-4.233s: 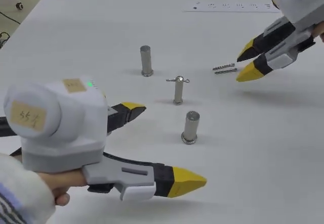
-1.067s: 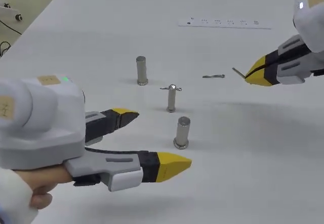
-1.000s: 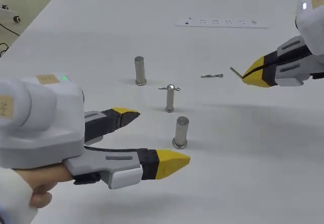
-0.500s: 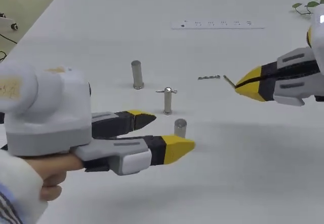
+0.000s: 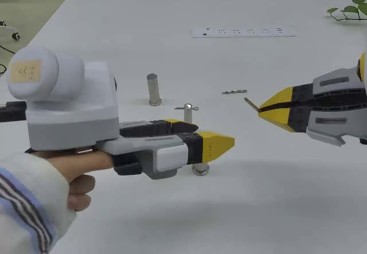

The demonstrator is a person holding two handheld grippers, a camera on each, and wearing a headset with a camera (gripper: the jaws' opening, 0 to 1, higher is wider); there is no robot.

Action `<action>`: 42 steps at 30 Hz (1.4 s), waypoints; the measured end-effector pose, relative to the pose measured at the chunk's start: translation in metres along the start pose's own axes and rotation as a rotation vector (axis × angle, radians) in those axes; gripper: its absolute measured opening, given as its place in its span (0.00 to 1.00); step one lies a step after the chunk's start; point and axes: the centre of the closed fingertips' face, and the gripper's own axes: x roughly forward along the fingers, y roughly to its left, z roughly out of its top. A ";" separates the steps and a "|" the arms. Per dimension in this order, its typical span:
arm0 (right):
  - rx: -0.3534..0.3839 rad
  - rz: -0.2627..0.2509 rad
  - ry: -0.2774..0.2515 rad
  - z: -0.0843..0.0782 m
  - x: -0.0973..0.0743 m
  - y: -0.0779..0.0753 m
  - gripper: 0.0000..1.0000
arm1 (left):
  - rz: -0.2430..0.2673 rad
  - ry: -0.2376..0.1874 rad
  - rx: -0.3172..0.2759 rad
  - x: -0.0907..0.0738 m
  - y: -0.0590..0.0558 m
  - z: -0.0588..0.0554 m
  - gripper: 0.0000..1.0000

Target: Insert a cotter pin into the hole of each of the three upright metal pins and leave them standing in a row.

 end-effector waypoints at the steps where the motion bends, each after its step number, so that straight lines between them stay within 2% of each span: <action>1: -0.015 -0.001 0.001 0.001 0.000 0.002 0.02 | -0.002 0.001 -0.006 0.001 0.000 0.000 0.40; 4: -0.057 -0.004 0.009 0.005 0.000 0.006 0.02 | -0.019 -0.001 -0.053 0.004 -0.004 0.002 0.35; 6: -0.088 -0.003 0.017 0.007 0.001 0.010 0.02 | -0.050 0.022 -0.109 0.005 -0.010 0.000 0.31; 8: -0.113 0.001 0.020 0.010 0.002 0.015 0.02 | -0.046 0.024 -0.108 0.006 -0.009 0.000 0.27; 12: -0.135 0.009 0.027 0.012 0.005 0.022 0.02 | -0.066 0.026 -0.145 0.008 -0.013 0.000 0.22; 19: -0.179 0.009 0.030 0.017 0.006 0.030 0.02 | -0.072 0.036 -0.159 0.011 -0.016 -0.001 0.17; 22: -0.212 0.004 0.039 0.017 0.007 0.031 0.02 | -0.073 0.015 -0.173 0.012 -0.016 0.001 0.16; 29: -0.253 0.006 0.049 0.019 0.008 0.034 0.02 | -0.079 0.013 -0.211 0.014 -0.018 0.000 0.11; 42: -0.298 0.000 0.065 0.021 0.009 0.035 0.02 | -0.074 0.023 -0.213 0.013 -0.019 -0.004 0.06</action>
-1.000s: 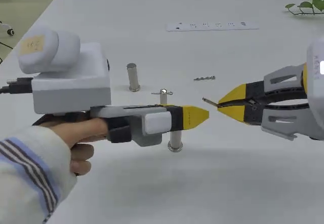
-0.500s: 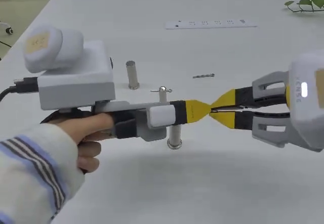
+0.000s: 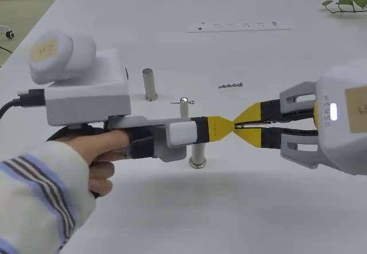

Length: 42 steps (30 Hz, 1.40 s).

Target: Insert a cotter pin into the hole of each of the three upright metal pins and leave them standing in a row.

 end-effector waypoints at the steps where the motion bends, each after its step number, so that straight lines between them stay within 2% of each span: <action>1: -0.010 -0.003 0.003 0.000 0.000 -0.001 0.02 | 0.001 0.000 -0.003 0.000 0.000 0.000 0.05; 10: -0.018 -0.005 0.009 -0.001 -0.002 -0.002 0.02 | 0.005 -0.018 -0.030 0.001 0.001 0.003 0.02; 15: -0.023 -0.006 0.008 0.000 -0.003 -0.001 0.02 | 0.000 -0.008 -0.049 0.000 0.001 0.001 0.02; 22: -0.018 0.000 0.004 0.001 -0.002 0.000 0.03 | 0.018 0.014 0.002 0.000 0.001 0.000 0.01; 30: 0.001 0.009 -0.004 0.000 -0.002 -0.001 0.03 | 0.028 0.030 -0.010 0.001 0.001 0.000 0.00; 34: 0.010 0.012 -0.009 0.000 -0.002 0.000 0.04 | 0.028 0.030 0.003 0.002 0.001 0.000 0.00; 38: 0.032 0.014 -0.017 0.000 -0.002 -0.001 0.11 | 0.034 0.034 0.010 0.001 0.004 0.000 0.00; 42: 0.054 0.031 -0.006 -0.006 -0.001 0.002 0.11 | 0.038 0.038 0.017 -0.002 0.006 0.001 0.00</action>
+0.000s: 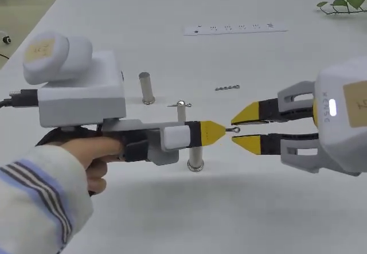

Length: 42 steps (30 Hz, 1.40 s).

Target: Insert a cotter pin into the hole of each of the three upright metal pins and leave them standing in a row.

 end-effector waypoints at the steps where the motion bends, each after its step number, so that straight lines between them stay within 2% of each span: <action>1: 0.015 0.001 0.003 -0.002 0.000 0.000 0.12 | 0.002 -0.001 0.005 -0.001 0.001 0.000 0.00; 5: 0.067 0.007 0.003 -0.008 -0.002 0.000 0.14 | 0.010 -0.003 0.034 -0.004 0.004 0.001 0.00; 7: 0.127 0.023 -0.009 -0.010 -0.003 0.002 0.15 | -0.009 -0.006 0.051 -0.007 0.001 0.002 0.00; 9: 0.217 0.047 -0.037 -0.011 -0.004 0.004 0.16 | -0.018 -0.008 0.116 -0.009 0.001 0.003 0.00; 11: 0.321 0.105 -0.060 -0.013 -0.005 0.010 0.19 | -0.036 -0.016 0.184 -0.013 -0.003 0.005 0.00; 12: 0.359 0.134 -0.059 -0.016 -0.005 0.014 0.20 | -0.042 -0.026 0.200 -0.014 -0.005 0.006 0.00; 14: 0.392 0.129 -0.074 -0.023 -0.004 0.011 0.22 | -0.055 -0.031 0.252 -0.017 -0.007 0.008 0.00; 15: 0.451 0.164 -0.076 -0.024 -0.005 0.016 0.22 | -0.057 -0.030 0.284 -0.018 -0.008 0.008 0.00; 17: 0.490 0.164 -0.105 -0.023 -0.005 0.014 0.22 | -0.039 -0.029 0.375 -0.021 -0.005 0.008 0.00; 18: 0.515 0.178 -0.118 -0.022 -0.006 0.015 0.22 | -0.035 -0.025 0.413 -0.022 -0.004 0.008 0.00; 21: 0.588 0.214 -0.176 -0.010 -0.007 0.019 0.23 | -0.039 -0.018 0.455 -0.026 -0.004 0.006 0.00; 23: 0.629 0.242 -0.210 0.000 -0.008 0.023 0.23 | -0.052 -0.013 0.543 -0.028 -0.005 0.005 0.00; 24: 0.633 0.251 -0.221 0.003 -0.008 0.024 0.23 | -0.055 -0.009 0.569 -0.029 -0.006 0.004 0.00; 25: 0.648 0.273 -0.236 0.006 -0.009 0.027 0.22 | -0.046 0.016 0.593 -0.030 -0.004 0.001 0.00; 28: 0.646 0.278 -0.248 0.008 -0.009 0.027 0.22 | -0.023 0.061 0.651 -0.030 0.002 -0.005 0.00; 34: 0.647 0.289 -0.266 0.014 -0.007 0.028 0.21 | -0.047 0.082 0.697 -0.031 0.000 -0.014 0.00; 39: 0.640 0.325 -0.269 0.018 -0.007 0.035 0.20 | -0.078 0.106 0.766 -0.035 -0.002 -0.019 0.00; 42: 0.635 0.341 -0.268 0.020 -0.006 0.039 0.20 | -0.096 0.112 0.788 -0.036 -0.004 -0.023 0.00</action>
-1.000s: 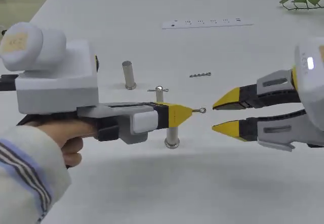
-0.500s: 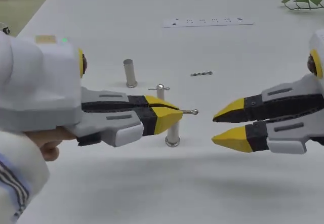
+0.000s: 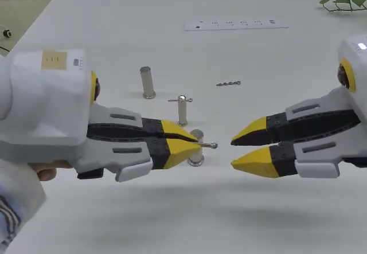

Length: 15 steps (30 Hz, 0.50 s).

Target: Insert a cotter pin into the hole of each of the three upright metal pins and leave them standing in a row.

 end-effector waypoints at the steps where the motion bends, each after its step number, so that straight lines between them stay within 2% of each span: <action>1: 0.001 0.004 -0.003 0.001 0.001 0.002 0.20 | -0.009 0.001 0.003 0.000 -0.002 0.000 0.00; 7: -0.002 0.031 -0.010 0.003 0.006 0.007 0.18 | -0.057 -0.016 0.030 0.002 -0.014 0.003 0.00; 15: -0.022 0.079 0.005 0.004 0.013 0.017 0.09 | -0.088 -0.020 0.004 0.006 -0.021 0.006 0.00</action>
